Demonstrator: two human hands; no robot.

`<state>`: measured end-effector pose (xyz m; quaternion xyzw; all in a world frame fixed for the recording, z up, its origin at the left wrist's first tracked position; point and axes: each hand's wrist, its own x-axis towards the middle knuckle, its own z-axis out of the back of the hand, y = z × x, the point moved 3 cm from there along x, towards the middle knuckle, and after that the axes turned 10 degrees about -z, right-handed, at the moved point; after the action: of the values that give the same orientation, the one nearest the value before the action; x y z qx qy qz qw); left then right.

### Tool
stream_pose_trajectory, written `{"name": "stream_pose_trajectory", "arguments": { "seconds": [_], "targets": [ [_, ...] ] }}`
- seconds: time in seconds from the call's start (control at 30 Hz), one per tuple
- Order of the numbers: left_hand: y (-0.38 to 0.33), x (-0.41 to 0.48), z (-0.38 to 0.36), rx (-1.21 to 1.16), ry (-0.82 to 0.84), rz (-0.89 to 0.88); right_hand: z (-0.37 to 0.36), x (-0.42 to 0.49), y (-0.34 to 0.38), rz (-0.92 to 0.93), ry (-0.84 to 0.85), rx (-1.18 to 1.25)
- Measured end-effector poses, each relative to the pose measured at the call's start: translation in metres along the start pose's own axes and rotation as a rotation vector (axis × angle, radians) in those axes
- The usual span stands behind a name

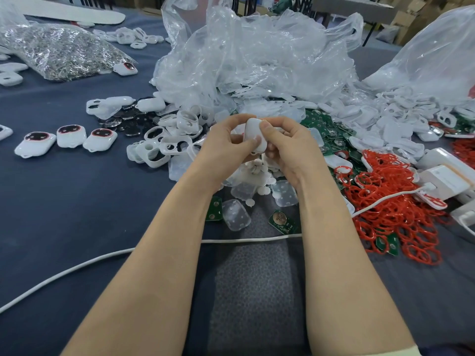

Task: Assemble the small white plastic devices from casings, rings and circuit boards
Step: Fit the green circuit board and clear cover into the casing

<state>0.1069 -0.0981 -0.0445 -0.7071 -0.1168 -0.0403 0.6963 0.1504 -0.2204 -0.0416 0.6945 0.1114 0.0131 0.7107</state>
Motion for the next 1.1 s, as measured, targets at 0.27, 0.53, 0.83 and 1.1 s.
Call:
{"name": "stream_pose_trajectory", "arguments": {
  "seconds": [0.27, 0.53, 0.83, 1.1],
  "targets": [
    [-0.0002, -0.0011, 0.0003, -0.02, -0.018, -0.026, -0.0003, 0.0016, -0.0009, 0.01, 0.01, 0.015],
    [-0.0051, -0.0031, 0.001, -0.106, -0.066, -0.111, -0.0045, 0.0003, 0.0001, 0.02, 0.009, -0.046],
    [-0.0035, -0.0032, 0.0024, -0.107, -0.075, -0.111, -0.0073, -0.0024, 0.0021, 0.008, -0.007, -0.048],
    [-0.0003, -0.0015, -0.0011, -0.044, -0.018, -0.148, -0.0082, -0.0038, 0.0032, 0.003, -0.014, 0.027]
  ]
}}
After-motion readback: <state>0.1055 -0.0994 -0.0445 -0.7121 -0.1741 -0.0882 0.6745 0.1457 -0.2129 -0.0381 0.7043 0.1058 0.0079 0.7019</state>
